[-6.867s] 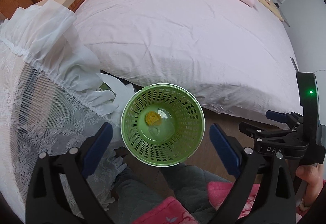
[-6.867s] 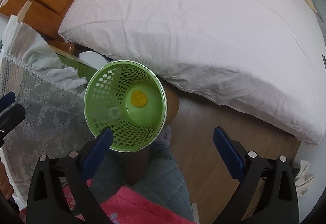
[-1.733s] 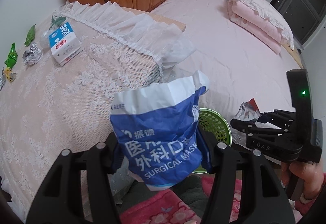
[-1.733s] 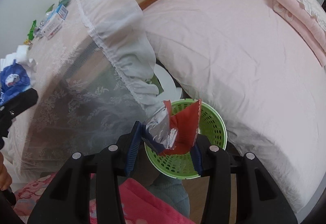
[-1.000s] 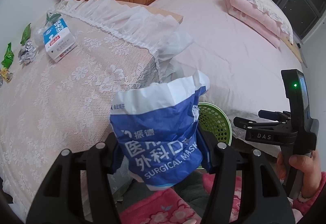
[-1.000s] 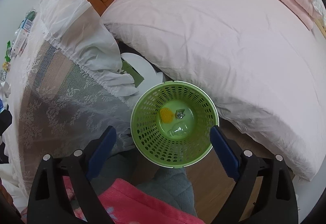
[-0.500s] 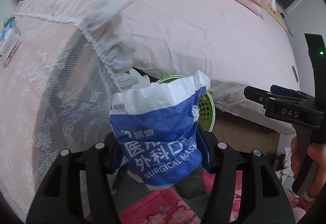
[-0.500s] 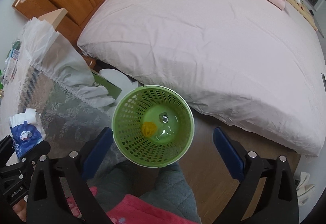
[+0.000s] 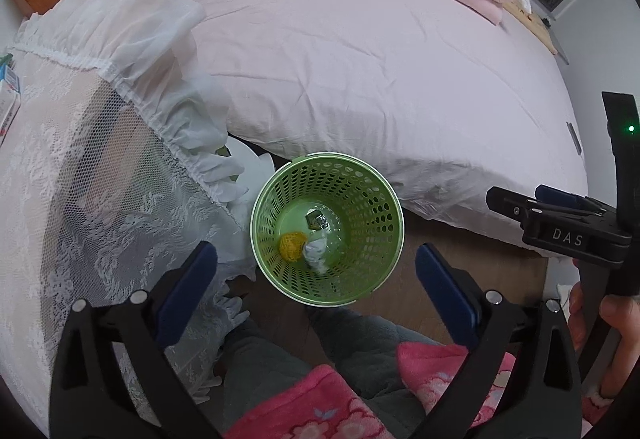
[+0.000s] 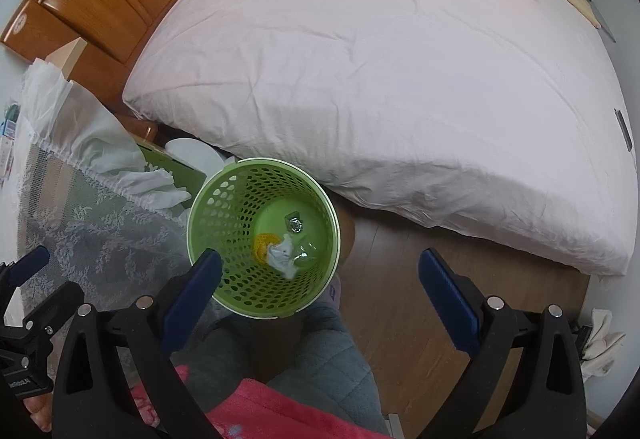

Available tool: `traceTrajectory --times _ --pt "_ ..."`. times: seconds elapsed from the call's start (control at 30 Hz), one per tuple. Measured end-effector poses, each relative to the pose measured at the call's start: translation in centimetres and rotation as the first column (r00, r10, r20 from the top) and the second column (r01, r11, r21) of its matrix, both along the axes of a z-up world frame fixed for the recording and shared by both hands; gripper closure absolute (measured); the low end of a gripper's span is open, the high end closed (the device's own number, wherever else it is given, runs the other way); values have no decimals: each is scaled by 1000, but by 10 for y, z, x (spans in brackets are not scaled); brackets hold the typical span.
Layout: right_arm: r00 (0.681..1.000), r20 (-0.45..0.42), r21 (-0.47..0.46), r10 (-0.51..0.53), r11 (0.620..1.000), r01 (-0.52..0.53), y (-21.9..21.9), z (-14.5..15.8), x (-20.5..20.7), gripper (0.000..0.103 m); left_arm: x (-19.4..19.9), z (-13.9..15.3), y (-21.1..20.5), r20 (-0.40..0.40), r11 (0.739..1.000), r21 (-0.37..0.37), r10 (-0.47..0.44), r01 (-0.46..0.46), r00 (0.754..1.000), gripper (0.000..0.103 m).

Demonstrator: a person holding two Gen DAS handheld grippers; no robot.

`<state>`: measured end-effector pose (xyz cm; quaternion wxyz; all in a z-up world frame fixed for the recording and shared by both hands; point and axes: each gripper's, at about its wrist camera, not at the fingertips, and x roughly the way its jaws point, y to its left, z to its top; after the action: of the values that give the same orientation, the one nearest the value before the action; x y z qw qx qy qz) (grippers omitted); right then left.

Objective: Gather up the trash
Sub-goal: 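Carry both items over the green wastebasket and open both grippers to drop them, then move both grippers back toward the milk carton and crumpled paper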

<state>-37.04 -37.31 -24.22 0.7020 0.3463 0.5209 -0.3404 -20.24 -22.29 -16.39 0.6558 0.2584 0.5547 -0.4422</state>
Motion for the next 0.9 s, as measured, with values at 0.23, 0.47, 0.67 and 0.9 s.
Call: traceTrajectory --times 0.23,0.47,0.67,0.9 --pt "999 14 -10 38 999 -38 5 10 12 5 30 11 22 18 994 -9 108 -108 994 8" --pt "993 72 -66 93 994 -89 17 40 43 5 72 42 62 86 968 -58 248 -243 965 8" --pt "958 169 -172 230 964 -202 43 81 90 5 111 72 108 150 922 -127 381 -365 912 8" --pt "891 202 -234 407 904 -359 81 103 149 2 144 83 165 170 853 -157 520 -498 837 8"
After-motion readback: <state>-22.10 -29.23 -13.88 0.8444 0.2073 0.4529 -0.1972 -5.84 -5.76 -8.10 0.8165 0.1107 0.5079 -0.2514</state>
